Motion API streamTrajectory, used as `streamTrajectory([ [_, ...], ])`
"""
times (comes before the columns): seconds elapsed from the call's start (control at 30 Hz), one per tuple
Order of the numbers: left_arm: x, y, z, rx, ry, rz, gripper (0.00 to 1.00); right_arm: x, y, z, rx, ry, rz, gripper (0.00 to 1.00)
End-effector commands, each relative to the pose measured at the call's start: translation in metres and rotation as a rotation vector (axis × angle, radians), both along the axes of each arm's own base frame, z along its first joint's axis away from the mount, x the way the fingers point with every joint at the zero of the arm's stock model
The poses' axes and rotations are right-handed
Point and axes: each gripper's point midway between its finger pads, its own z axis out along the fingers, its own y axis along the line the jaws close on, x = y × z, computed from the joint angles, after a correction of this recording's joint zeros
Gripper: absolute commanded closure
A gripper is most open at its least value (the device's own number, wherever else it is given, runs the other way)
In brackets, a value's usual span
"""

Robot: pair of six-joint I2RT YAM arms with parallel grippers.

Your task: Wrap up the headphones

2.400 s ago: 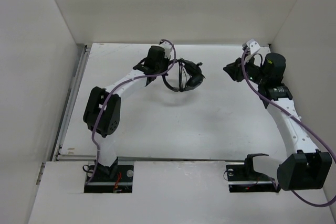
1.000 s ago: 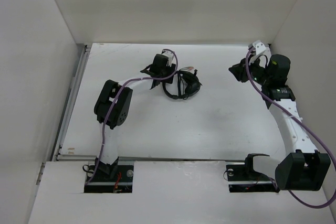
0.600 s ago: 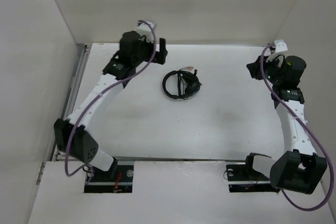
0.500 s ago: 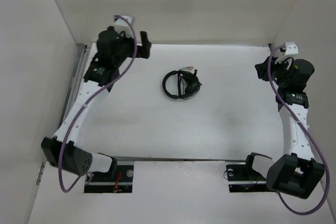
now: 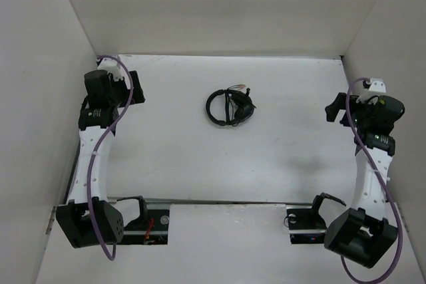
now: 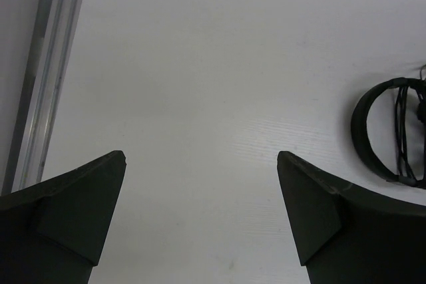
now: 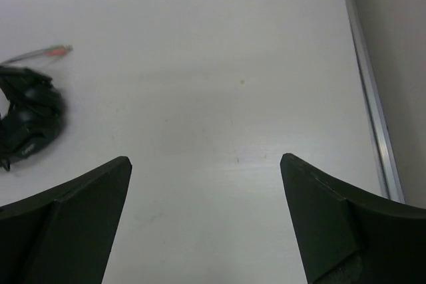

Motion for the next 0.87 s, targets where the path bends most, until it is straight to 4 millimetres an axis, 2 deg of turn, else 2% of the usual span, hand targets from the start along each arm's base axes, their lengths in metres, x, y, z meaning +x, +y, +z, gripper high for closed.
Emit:
streamTrajectory([
  [0.0, -0.010, 0.010, 0.019, -0.005, -0.053, 0.005, 0.00, -0.019, -0.005, -0.017, 0.008, 0.179, -0.034, 0.00],
  [0.07, -0.010, 0.017, 0.019, -0.017, -0.051, 0.026, 0.00, -0.031, -0.002, -0.019, 0.047, 0.276, -0.037, 0.00],
  [0.17, -0.012, 0.023, 0.021, -0.026, -0.056, 0.039, 0.00, -0.044, -0.001, -0.003, 0.065, 0.352, -0.059, 0.00],
  [0.23, -0.014, 0.026, 0.021, -0.026, -0.060, 0.046, 0.00, -0.052, -0.009, 0.020, 0.062, 0.337, -0.096, 0.00],
  [0.33, -0.017, 0.028, 0.020, -0.034, -0.060, 0.059, 0.00, -0.064, -0.021, 0.044, 0.049, 0.290, -0.165, 0.00],
  [0.43, -0.020, 0.030, 0.018, -0.044, -0.059, 0.073, 0.00, -0.072, -0.027, 0.053, 0.003, 0.249, -0.205, 0.00],
  [0.63, -0.024, 0.035, 0.019, -0.038, -0.077, 0.089, 0.00, -0.086, -0.042, 0.059, -0.065, 0.125, -0.317, 0.00],
  [0.83, -0.021, 0.043, 0.015, -0.038, -0.068, 0.107, 0.00, -0.086, -0.043, 0.043, -0.046, 0.110, -0.340, 0.00],
])
